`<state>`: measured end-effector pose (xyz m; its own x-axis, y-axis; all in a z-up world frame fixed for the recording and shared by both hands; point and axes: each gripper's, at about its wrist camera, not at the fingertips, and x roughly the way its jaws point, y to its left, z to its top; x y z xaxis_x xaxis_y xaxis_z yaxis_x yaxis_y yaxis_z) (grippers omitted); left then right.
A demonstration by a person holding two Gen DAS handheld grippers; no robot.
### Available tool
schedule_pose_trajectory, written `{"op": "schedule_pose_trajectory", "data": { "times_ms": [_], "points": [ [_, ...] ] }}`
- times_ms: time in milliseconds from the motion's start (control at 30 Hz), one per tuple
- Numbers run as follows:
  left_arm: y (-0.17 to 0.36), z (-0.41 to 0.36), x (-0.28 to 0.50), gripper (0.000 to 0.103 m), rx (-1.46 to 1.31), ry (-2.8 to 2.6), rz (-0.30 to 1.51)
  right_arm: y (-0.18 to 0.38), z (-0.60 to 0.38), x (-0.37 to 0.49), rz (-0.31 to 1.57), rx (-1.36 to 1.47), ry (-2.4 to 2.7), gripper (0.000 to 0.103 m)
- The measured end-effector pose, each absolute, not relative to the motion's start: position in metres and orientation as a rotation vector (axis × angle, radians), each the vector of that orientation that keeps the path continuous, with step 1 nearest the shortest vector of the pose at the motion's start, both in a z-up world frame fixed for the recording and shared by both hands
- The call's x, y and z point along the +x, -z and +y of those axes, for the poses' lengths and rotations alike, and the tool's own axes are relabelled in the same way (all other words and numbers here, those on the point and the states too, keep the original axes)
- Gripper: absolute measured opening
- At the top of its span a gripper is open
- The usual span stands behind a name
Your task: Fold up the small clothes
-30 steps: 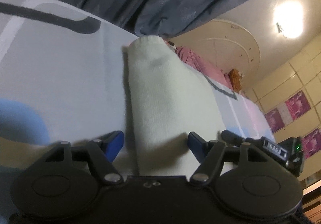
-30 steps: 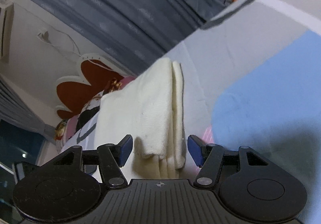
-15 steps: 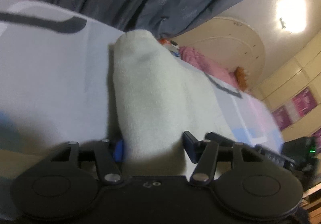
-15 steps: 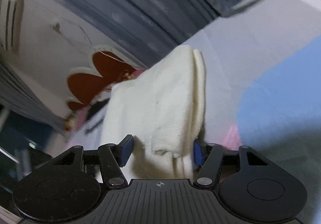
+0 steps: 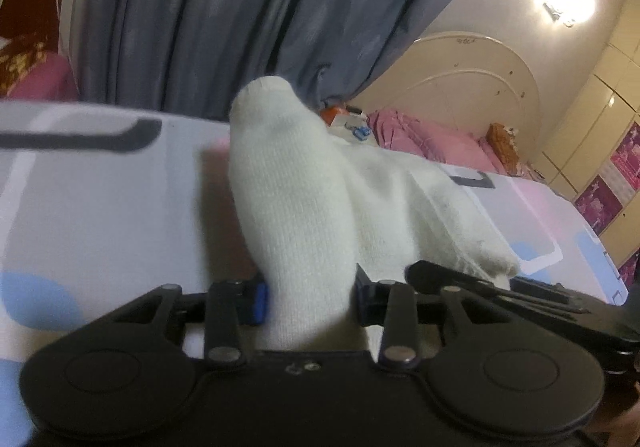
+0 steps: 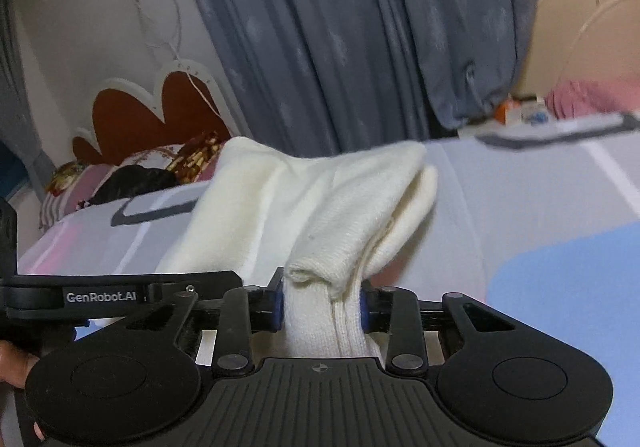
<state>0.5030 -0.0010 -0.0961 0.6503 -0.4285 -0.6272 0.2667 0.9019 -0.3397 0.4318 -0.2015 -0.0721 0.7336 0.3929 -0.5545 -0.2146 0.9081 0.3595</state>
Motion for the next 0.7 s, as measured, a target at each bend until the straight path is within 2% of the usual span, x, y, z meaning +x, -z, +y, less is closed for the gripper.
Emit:
{"op": "schedule_pose_trajectory", "data": {
  "times_ms": [367, 700],
  "points": [
    [0.050, 0.044, 0.444, 0.036, -0.197, 0.359, 0.711, 0.026, -0.139, 0.379, 0.604, 0.229, -0.380, 0.032],
    [0.043, 0.099, 0.388, 0.036, -0.181, 0.278, 0.733, 0.018, -0.058, 0.336, 0.629, 0.218, -0.459, 0.032]
  ]
}}
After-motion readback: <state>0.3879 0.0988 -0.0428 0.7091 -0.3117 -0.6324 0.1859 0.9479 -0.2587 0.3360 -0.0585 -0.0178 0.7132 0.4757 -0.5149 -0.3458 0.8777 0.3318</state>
